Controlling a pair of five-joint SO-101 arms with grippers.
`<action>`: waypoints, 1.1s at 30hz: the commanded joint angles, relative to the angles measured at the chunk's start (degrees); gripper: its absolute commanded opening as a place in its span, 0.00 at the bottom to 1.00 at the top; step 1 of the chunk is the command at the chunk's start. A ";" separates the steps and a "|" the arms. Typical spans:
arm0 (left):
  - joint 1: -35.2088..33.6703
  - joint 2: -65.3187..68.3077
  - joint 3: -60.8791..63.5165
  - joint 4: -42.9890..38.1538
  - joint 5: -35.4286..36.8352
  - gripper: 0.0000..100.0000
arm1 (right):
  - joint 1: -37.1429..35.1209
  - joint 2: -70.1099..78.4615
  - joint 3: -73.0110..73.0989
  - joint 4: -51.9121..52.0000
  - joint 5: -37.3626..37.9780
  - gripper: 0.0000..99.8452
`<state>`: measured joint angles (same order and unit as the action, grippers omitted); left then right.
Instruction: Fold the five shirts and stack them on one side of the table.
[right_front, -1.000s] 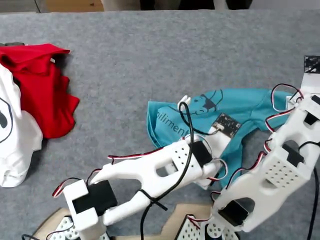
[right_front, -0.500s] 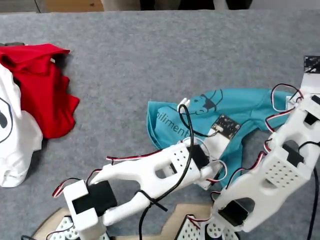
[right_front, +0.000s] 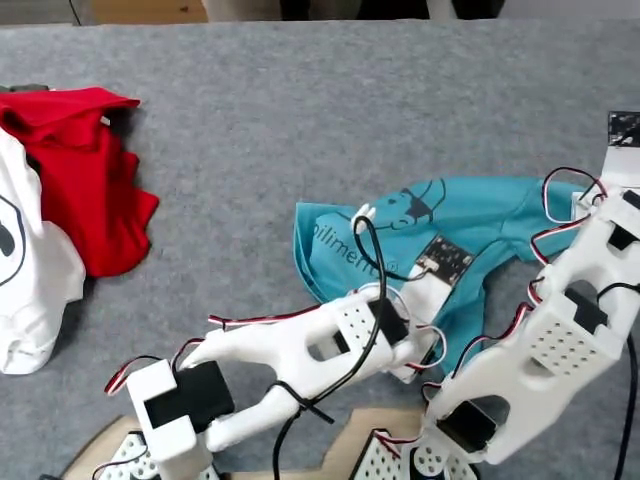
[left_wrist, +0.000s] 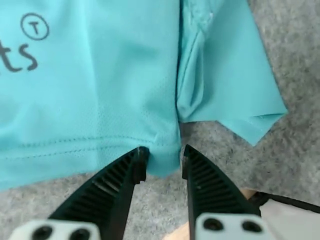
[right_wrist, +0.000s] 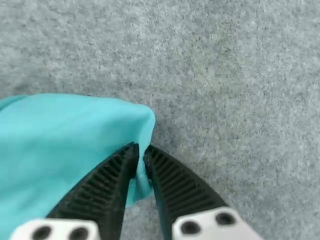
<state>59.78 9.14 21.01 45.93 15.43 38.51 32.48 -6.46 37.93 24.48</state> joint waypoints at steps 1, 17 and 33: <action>0.00 -0.92 0.97 -2.90 0.44 0.14 | -0.75 -0.13 -2.77 0.44 0.18 0.00; -0.44 -1.45 1.05 -3.08 0.00 0.03 | -0.75 -0.13 -2.77 0.44 0.09 0.00; -13.36 -19.56 -1.14 1.58 -9.67 0.02 | -3.21 -3.91 -5.49 13.45 -3.52 0.00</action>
<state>51.25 -2.29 22.24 46.02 8.75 37.80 32.40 -8.13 45.32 23.87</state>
